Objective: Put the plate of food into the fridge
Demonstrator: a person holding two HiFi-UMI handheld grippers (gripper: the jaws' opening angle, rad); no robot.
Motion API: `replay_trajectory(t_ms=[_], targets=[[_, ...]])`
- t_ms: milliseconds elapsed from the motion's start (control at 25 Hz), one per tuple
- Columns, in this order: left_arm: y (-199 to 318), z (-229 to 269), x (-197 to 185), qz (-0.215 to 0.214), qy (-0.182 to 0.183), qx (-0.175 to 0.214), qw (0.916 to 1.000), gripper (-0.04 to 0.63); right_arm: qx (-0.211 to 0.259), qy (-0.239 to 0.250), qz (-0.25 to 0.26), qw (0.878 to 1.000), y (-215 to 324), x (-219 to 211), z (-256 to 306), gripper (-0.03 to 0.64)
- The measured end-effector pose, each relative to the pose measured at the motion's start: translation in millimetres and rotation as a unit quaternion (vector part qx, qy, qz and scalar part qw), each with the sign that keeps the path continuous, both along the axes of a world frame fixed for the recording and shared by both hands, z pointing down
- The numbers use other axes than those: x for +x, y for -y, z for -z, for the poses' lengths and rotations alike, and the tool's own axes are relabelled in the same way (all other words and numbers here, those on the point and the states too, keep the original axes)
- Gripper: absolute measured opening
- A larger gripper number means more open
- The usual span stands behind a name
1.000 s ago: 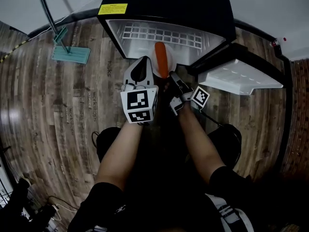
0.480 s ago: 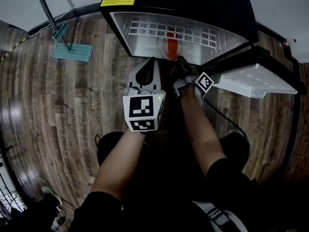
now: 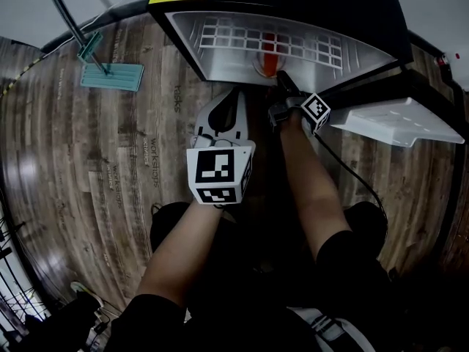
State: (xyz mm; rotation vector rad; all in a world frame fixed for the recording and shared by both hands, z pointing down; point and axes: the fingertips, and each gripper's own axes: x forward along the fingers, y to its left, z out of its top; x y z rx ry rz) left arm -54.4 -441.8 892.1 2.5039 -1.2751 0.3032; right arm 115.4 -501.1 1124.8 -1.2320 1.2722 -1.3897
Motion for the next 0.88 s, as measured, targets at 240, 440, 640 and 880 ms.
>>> replay_trajectory(t_ms=[240, 440, 640, 880], targets=[[1, -4, -4, 0.000, 0.004, -0.005, 1.0000, -0.002, -0.084, -0.116, 0.022, 0.989, 3, -7, -20, 0.028], [-1, -1, 1, -0.010, 0.010, 0.004, 0.9999, -0.002, -0.212, -0.274, 0.018, 0.938, -1, 5, -34, 0.036], [0, -2, 8, -0.013, 0.006, 0.000, 0.9999, -0.002, -0.230, -0.381, -0.012, 0.895, -11, 22, -21, 0.130], [-1, 2, 29, -0.026, 0.010, 0.008, 0.9996, -0.002, -0.161, -0.413, 0.038, 0.896, -36, 11, 21, 0.012]])
